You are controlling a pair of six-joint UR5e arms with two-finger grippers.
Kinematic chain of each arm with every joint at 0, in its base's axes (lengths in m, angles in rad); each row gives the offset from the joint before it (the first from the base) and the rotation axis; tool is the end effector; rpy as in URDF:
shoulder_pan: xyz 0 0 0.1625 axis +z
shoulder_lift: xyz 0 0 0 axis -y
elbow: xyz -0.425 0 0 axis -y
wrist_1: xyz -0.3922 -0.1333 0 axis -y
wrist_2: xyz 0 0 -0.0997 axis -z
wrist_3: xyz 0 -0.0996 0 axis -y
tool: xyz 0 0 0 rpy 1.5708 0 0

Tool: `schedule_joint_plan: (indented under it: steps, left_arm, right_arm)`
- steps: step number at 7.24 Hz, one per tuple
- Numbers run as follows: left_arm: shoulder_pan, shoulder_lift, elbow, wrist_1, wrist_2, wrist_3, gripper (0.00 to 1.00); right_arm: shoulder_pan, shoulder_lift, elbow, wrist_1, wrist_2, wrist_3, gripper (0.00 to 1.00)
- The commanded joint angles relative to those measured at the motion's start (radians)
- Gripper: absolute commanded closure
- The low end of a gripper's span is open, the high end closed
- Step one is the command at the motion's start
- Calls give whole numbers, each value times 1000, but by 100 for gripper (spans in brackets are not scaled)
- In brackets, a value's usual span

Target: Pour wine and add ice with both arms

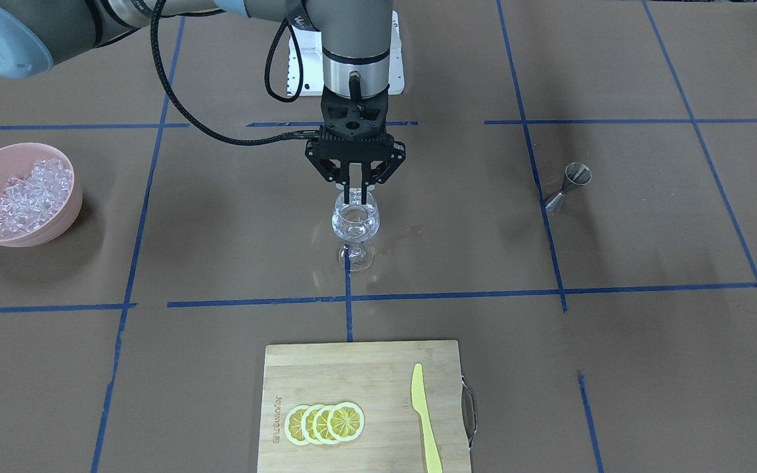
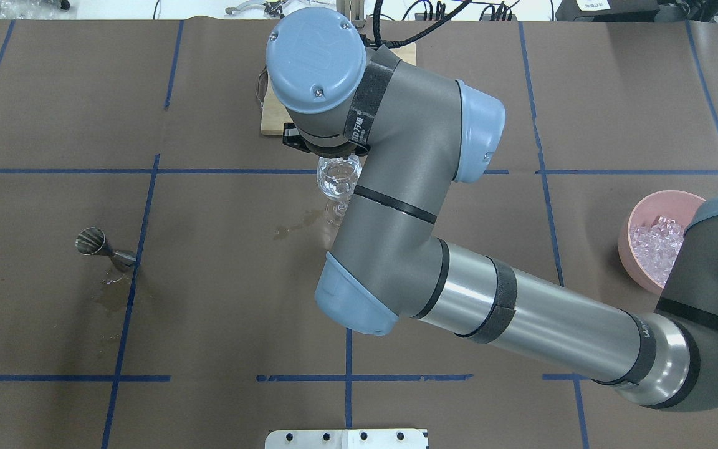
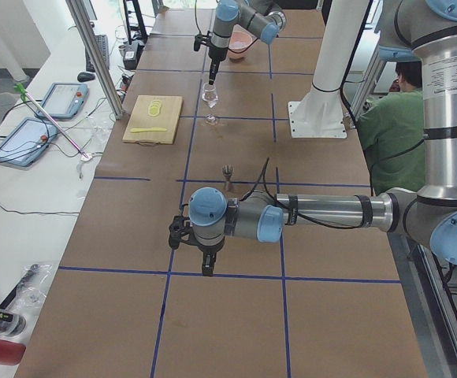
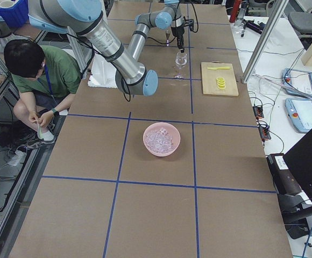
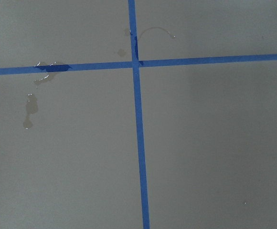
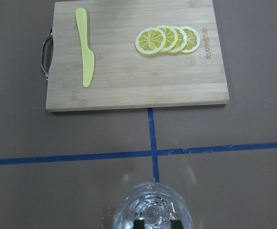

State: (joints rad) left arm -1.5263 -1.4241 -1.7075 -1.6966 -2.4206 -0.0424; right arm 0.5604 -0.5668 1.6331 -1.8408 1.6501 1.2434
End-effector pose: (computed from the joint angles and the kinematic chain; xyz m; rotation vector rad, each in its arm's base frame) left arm -0.0390 -0.4389 0.6406 0.0718 0.8528 0.0512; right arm -0.5168 -0.4723 0.0455 0.2744 -0.7521 0.1889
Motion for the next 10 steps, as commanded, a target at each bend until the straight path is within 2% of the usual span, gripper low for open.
schedule_joint_plan:
  steps: [1, 2, 3, 7, 8, 9, 10]
  left_arm:
    - [0, -1, 2, 0, 0, 1, 0]
    - [0, -1, 2, 0, 0, -1, 0]
    - [0, 1, 0, 0, 0, -1, 0]
    - [0, 1, 2, 0, 0, -1, 0]
    - [0, -1, -4, 0, -3, -4, 0]
    - [0, -9, -9, 0, 1, -1, 0]
    - [2, -13, -12, 0, 5, -1, 0]
  right_arm:
    - [-8, -1, -1, 0, -4, -5, 82]
    - [-16, -1, 1, -2, -6, -5, 15]
    - [-16, 1, -1, -2, -1, -5, 1]
    - [5, 4, 10, -11, 17, -10, 0]
    - [62, -2, 14, -35, 84, -22, 0]
    - [122, -36, 61, -84, 130, -121, 0]
    - [192, -148, 168, -98, 184, -221, 0]
